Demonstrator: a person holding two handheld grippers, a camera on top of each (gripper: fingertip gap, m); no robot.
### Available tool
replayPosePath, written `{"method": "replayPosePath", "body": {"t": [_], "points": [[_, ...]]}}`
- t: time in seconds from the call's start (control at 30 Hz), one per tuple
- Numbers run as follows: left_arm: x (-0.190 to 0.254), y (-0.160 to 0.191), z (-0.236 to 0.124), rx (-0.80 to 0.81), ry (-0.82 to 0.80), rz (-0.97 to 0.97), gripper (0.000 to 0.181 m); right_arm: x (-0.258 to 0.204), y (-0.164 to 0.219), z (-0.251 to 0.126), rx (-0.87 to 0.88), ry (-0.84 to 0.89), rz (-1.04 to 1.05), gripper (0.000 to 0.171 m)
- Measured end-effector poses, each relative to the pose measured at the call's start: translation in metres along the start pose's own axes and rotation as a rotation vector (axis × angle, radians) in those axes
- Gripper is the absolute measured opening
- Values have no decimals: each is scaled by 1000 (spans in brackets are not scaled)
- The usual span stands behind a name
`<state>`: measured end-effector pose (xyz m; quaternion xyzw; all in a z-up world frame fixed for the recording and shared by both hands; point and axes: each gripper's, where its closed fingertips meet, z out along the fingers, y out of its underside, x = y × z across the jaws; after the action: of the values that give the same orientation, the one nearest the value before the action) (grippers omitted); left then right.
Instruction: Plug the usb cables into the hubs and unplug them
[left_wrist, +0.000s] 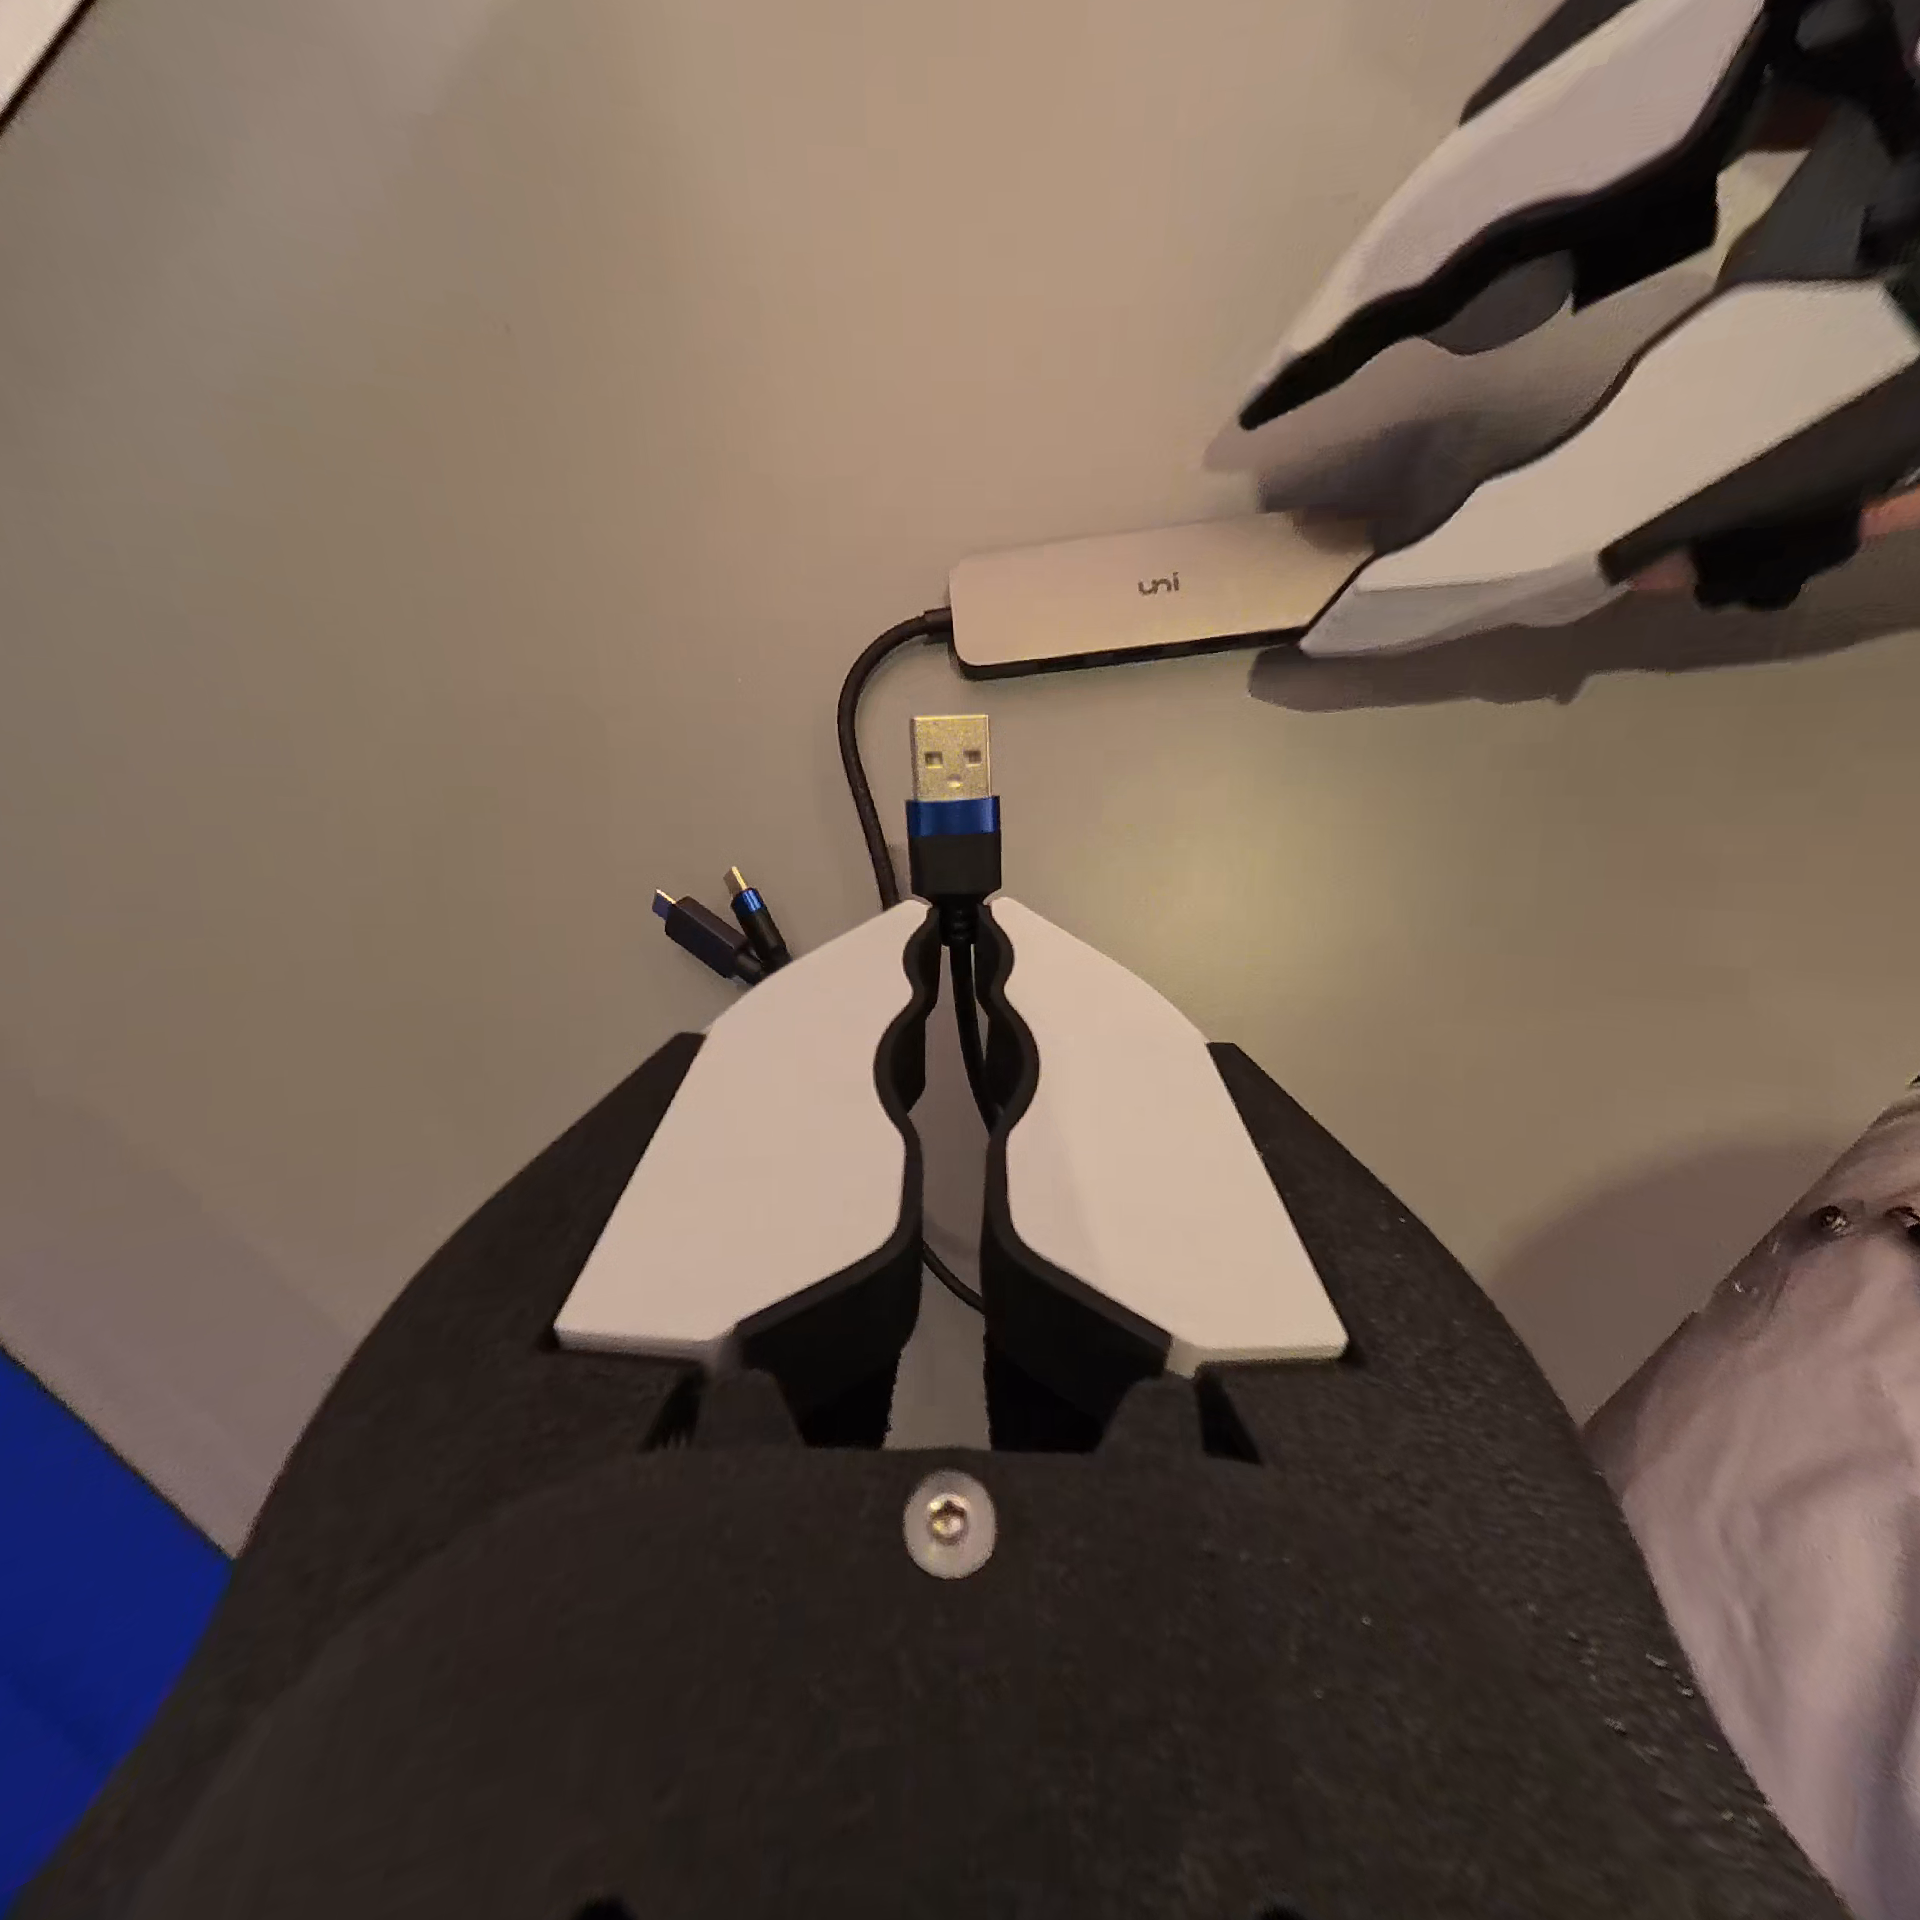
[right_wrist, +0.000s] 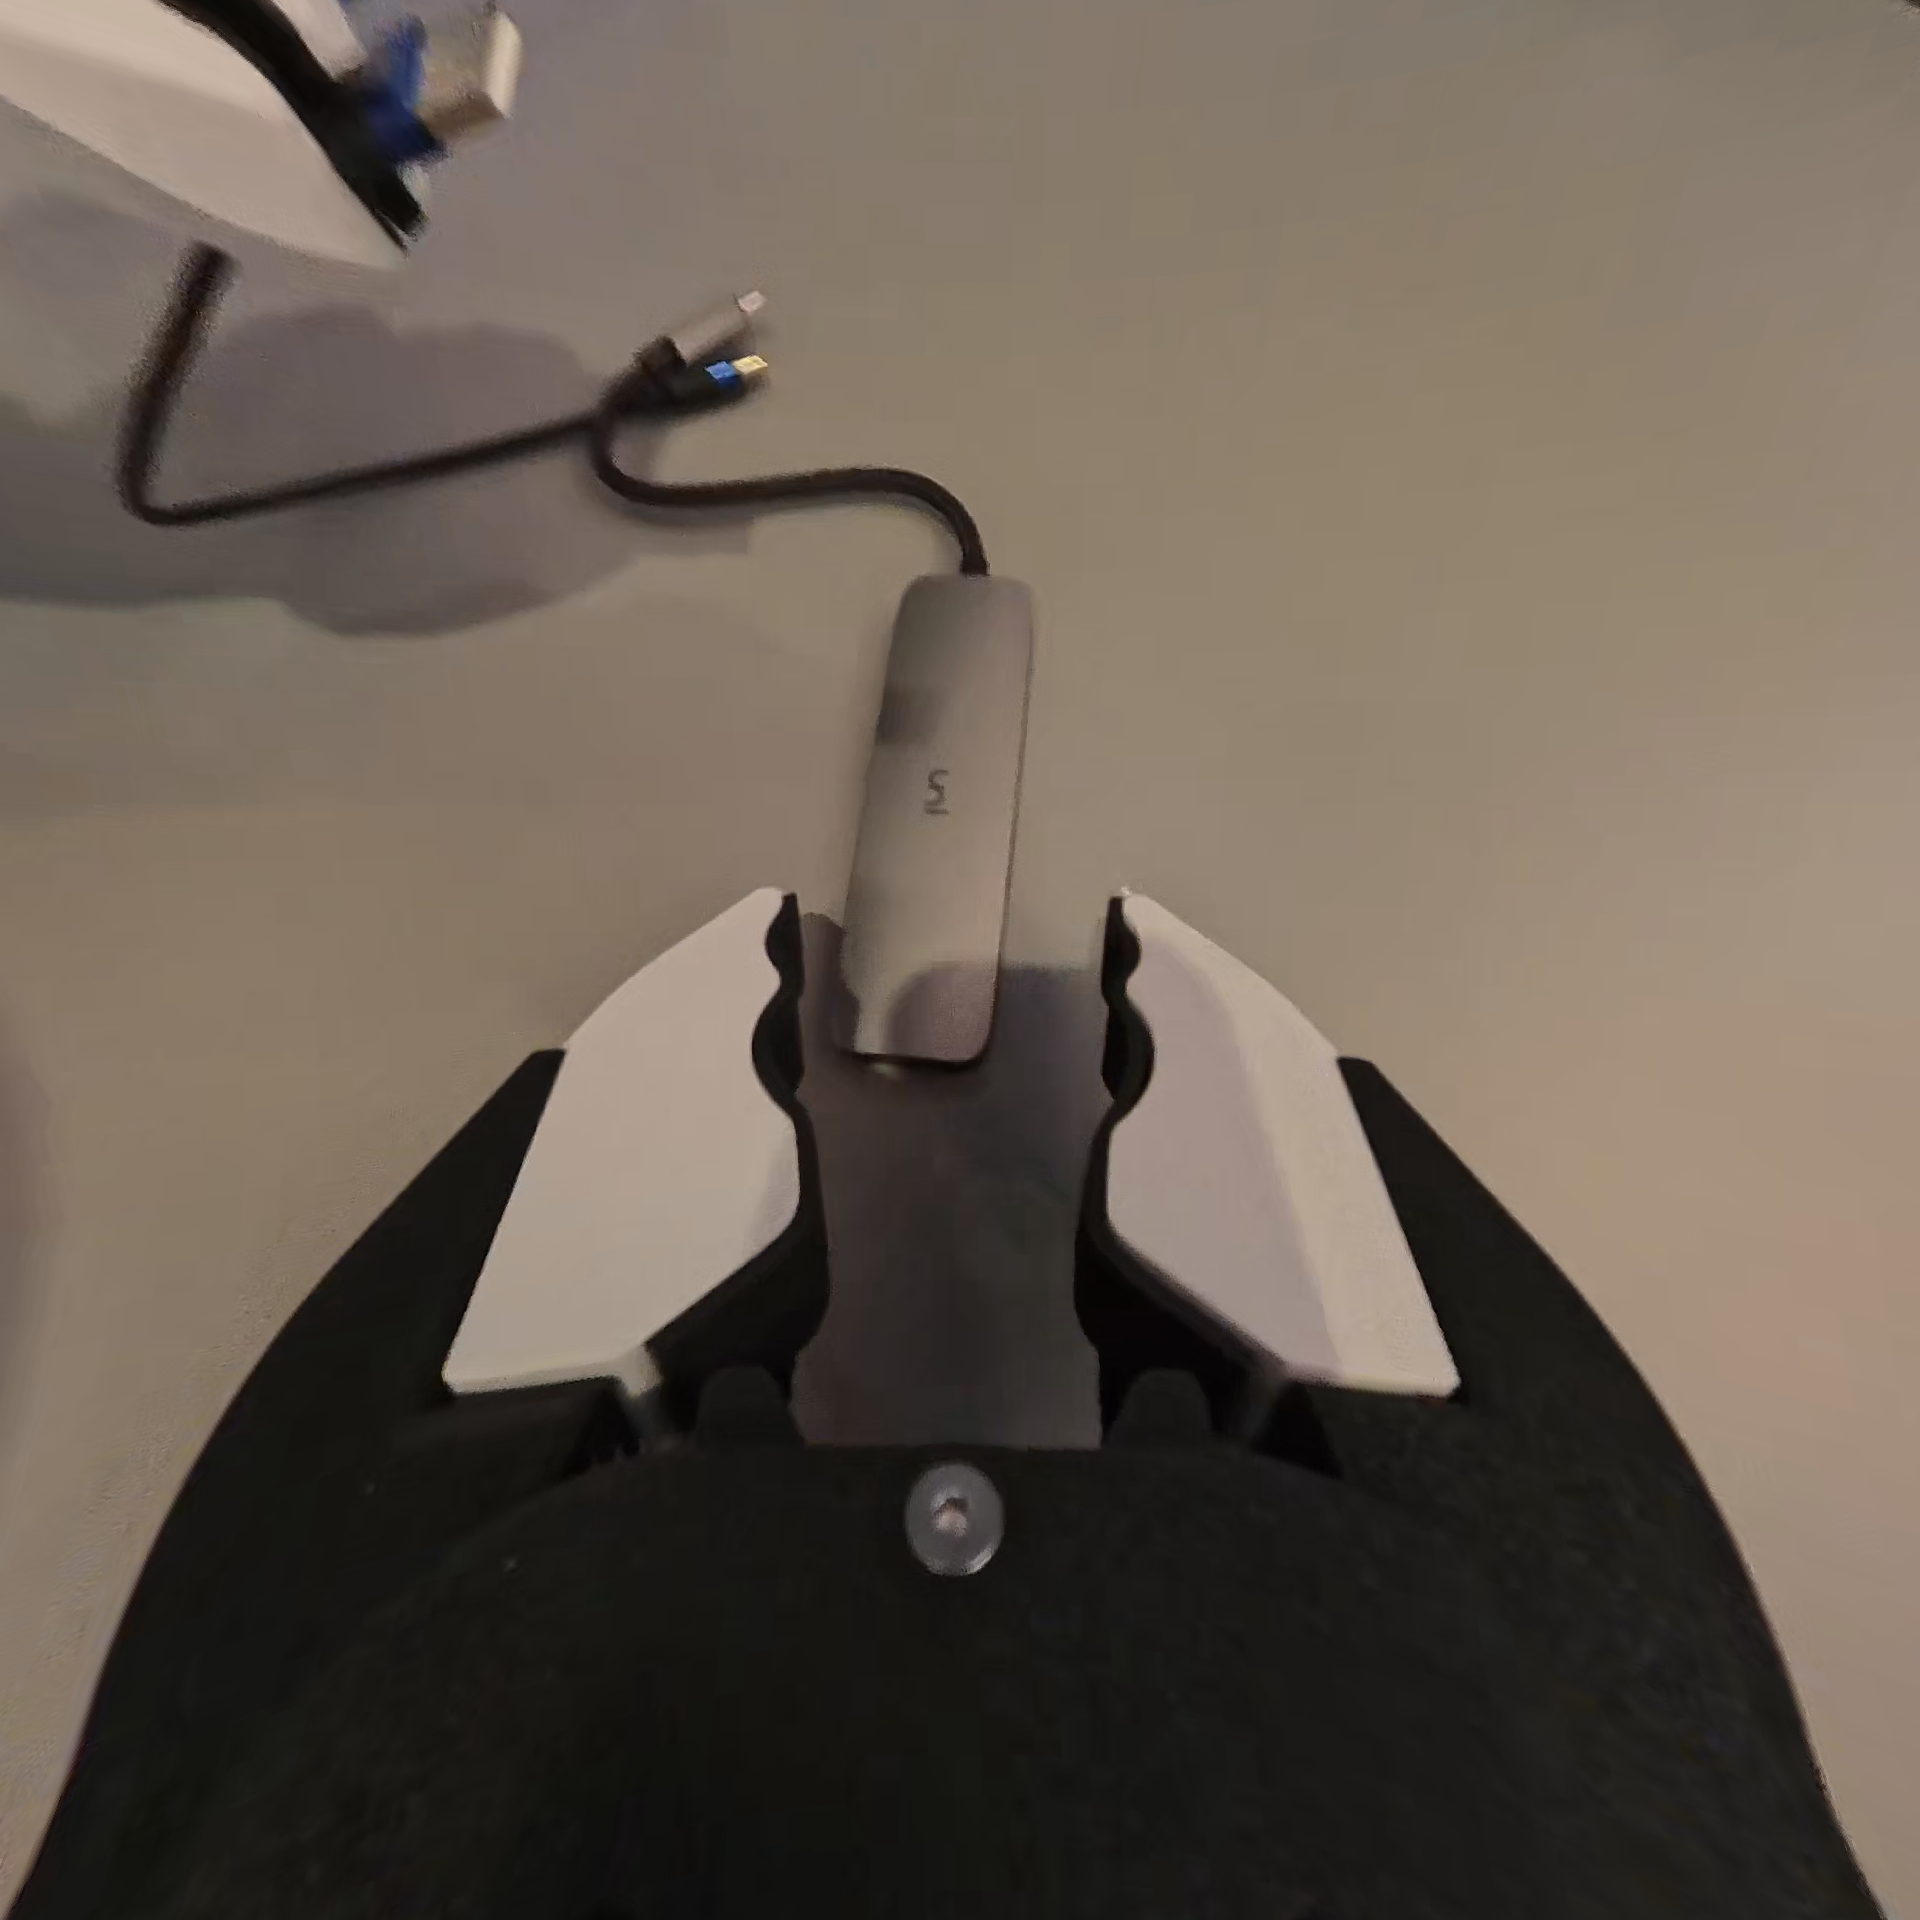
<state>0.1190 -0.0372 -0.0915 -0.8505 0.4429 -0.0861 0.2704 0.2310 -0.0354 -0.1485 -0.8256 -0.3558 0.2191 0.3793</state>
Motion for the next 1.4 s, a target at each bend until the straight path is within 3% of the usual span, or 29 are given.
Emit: {"method": "replayPosePath", "body": {"t": [0.13,0.33,0.53,0.7,1.0,1.4], "points": [[3,1,1,-23,3,7,6,5,10,8,-41,128,-53,52],[10,3,3,-48,31,5,6,0,10,12,-71,92,-61,32],[19,11,13,-102,89,-6,6,-1,7,15,-75,44,-82,31],[23,15,27,-167,90,29,6,3,-11,9,-30,-88,87,31],[37,0,45,-176,214,-95,6,3,-32,1,34,-63,64,31],[31,1,55,-170,220,-155,6,-9,-40,1,64,-20,-4,31]]}}
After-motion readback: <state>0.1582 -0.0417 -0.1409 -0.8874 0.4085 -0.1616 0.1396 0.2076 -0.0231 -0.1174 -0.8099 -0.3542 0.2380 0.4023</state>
